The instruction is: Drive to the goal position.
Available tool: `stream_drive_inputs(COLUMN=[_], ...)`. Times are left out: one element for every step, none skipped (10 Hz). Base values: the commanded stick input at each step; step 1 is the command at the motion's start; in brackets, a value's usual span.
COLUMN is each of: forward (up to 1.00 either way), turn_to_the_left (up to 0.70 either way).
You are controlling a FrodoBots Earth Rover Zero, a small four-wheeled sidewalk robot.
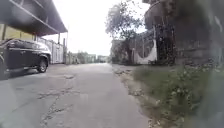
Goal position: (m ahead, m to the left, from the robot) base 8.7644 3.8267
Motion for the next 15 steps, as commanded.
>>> stream_drive_inputs(forward=[0.99,1.0,1.0,1.0,1.0,1.0,1.0,1.0,1.0,1.0,1.0,1.0,1.0,1.0,1.0], turn_to_the_left=[0.28,0.16,0.0,0.0,0.0,0.0,0.0,0.0,0.0,0.0,0.0,0.0,0.0,0.0,0.0])
